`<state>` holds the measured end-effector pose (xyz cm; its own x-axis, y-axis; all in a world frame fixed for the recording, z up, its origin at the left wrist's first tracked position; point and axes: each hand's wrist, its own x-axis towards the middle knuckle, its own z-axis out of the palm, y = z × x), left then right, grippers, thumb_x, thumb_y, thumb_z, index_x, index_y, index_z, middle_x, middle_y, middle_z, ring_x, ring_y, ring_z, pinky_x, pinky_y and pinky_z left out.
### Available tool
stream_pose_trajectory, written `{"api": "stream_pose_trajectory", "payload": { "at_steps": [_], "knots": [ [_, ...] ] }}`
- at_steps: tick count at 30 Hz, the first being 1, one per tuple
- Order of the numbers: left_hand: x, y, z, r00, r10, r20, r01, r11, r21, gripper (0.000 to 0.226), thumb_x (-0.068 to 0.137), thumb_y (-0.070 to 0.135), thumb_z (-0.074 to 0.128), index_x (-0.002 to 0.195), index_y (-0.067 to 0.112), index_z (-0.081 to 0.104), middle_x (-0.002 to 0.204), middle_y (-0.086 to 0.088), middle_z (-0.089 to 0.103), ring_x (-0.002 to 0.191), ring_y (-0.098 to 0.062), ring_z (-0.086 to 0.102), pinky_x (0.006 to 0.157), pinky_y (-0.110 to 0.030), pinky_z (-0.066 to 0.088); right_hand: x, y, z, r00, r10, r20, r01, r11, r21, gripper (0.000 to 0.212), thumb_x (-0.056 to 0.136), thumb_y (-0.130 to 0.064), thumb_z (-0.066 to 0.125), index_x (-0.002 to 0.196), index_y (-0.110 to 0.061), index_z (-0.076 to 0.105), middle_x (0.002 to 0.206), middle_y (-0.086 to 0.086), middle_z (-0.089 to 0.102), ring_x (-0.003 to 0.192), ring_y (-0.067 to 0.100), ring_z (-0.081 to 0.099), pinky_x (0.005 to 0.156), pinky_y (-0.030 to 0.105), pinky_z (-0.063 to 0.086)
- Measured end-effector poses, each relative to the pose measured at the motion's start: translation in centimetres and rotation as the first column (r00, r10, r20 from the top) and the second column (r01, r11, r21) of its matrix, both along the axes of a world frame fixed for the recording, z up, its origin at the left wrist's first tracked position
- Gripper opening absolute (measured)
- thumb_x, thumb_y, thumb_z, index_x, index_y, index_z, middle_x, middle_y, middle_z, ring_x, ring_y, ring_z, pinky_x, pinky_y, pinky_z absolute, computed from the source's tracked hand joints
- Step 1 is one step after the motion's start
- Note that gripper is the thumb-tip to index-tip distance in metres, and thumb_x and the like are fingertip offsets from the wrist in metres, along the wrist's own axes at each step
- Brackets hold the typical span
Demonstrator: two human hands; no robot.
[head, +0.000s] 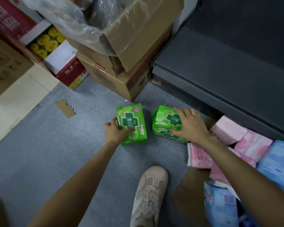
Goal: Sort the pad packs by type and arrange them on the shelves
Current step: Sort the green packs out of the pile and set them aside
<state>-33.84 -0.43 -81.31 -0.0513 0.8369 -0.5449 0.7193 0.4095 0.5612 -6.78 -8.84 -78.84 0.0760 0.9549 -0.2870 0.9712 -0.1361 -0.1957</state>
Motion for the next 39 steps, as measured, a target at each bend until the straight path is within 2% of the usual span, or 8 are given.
{"api": "stream_pose_trajectory", "payload": {
  "at_steps": [4, 8, 15, 18, 24, 30, 36, 39],
  "knots": [
    [0.6, -0.4, -0.9, 0.961, 0.082, 0.266, -0.068, 0.996, -0.060, 0.108, 0.049, 0.050, 0.086, 0.141, 0.030, 0.033, 0.130, -0.009, 0.053, 0.116, -0.027, 0.056, 0.098, -0.046, 0.048, -0.5, -0.1, -0.7, 0.999, -0.042, 0.007, 0.042, 0.999, 0.020, 0.092, 0.081, -0.071, 0.046, 0.151, -0.021, 0.014, 0.141, 0.006, 0.039, 0.127, 0.027, 0.035, 0.104, 0.042, 0.034],
    [1.3, -0.4, -1.6, 0.906, 0.038, 0.421, 0.002, 0.996, -0.095, 0.090, 0.070, 0.007, 0.083, 0.138, 0.030, 0.030, 0.127, -0.003, 0.056, 0.114, -0.024, 0.058, 0.097, -0.047, 0.049, -0.7, 0.4, -0.7, 0.991, -0.106, -0.082, 0.105, 0.994, -0.015, 0.086, 0.087, -0.068, 0.040, 0.152, -0.019, 0.011, 0.144, 0.007, 0.036, 0.132, 0.026, 0.032, 0.104, 0.047, 0.038],
    [1.1, 0.9, -2.0, 0.883, 0.121, 0.453, -0.003, 0.968, -0.251, 0.108, 0.065, 0.014, 0.087, 0.144, 0.030, 0.015, 0.119, -0.003, 0.060, 0.094, -0.015, 0.063, 0.082, -0.033, 0.053, -0.5, 0.8, -0.5, 0.978, -0.137, -0.159, 0.143, 0.989, 0.026, 0.065, 0.088, -0.061, 0.043, 0.134, -0.017, 0.033, 0.140, 0.010, 0.041, 0.130, 0.031, 0.038, 0.101, 0.053, 0.038],
    [1.3, 0.8, -2.2, 0.888, 0.126, 0.443, -0.015, 0.969, -0.246, 0.106, 0.068, 0.015, 0.085, 0.147, 0.023, 0.015, 0.121, -0.001, 0.058, 0.091, -0.009, 0.061, 0.073, -0.022, 0.051, -0.2, 0.9, -0.8, 0.992, -0.110, -0.063, 0.109, 0.994, -0.015, 0.074, 0.084, -0.066, 0.045, 0.137, -0.017, 0.031, 0.149, 0.013, 0.031, 0.138, 0.032, 0.028, 0.109, 0.060, 0.021],
    [0.3, 0.2, -0.3, 0.906, 0.038, 0.421, -0.012, 0.998, -0.064, 0.094, 0.063, 0.022, 0.089, 0.137, 0.024, 0.031, 0.122, -0.004, 0.060, 0.098, -0.014, 0.064, 0.085, -0.033, 0.054, 0.0, 1.4, 2.1, 0.998, -0.018, -0.060, 0.014, 0.997, -0.072, 0.083, 0.075, -0.051, 0.073, 0.140, -0.021, 0.031, 0.143, 0.008, 0.041, 0.127, 0.028, 0.043, 0.102, 0.041, 0.037],
    [0.2, 0.3, 8.3, 0.922, -0.222, 0.318, 0.142, 0.956, 0.257, 0.107, 0.041, 0.065, 0.086, 0.134, 0.048, 0.035, 0.132, 0.002, 0.052, 0.117, -0.018, 0.055, 0.097, -0.046, 0.049, 1.7, -2.9, 8.2, 0.943, -0.224, -0.244, 0.240, 0.970, 0.034, 0.078, 0.076, -0.048, 0.072, 0.140, -0.021, 0.037, 0.137, 0.008, 0.042, 0.124, 0.030, 0.043, 0.101, 0.045, 0.039],
    [5.2, -0.3, 24.4, 0.879, -0.470, 0.083, 0.340, 0.738, 0.582, 0.099, 0.050, 0.074, 0.070, 0.135, 0.035, 0.039, 0.129, 0.001, 0.054, 0.115, -0.015, 0.054, 0.097, -0.039, 0.046, 5.9, -9.9, 20.3, 0.974, -0.023, -0.226, 0.073, 0.973, 0.217, 0.073, 0.065, -0.048, 0.072, 0.129, -0.017, 0.056, 0.129, 0.004, 0.055, 0.117, 0.028, 0.049, 0.102, 0.023, 0.029],
    [8.7, -1.4, 31.2, 0.809, -0.578, -0.107, 0.482, 0.548, 0.684, 0.091, 0.056, 0.073, 0.068, 0.134, 0.035, 0.041, 0.129, 0.001, 0.052, 0.117, -0.019, 0.053, 0.092, -0.037, 0.046, 7.5, -13.8, 27.1, 0.984, 0.045, -0.173, 0.015, 0.943, 0.332, 0.070, 0.066, -0.060, 0.065, 0.130, -0.036, 0.052, 0.134, -0.016, 0.050, 0.120, 0.017, 0.044, 0.099, 0.029, 0.038]
  ]
}}
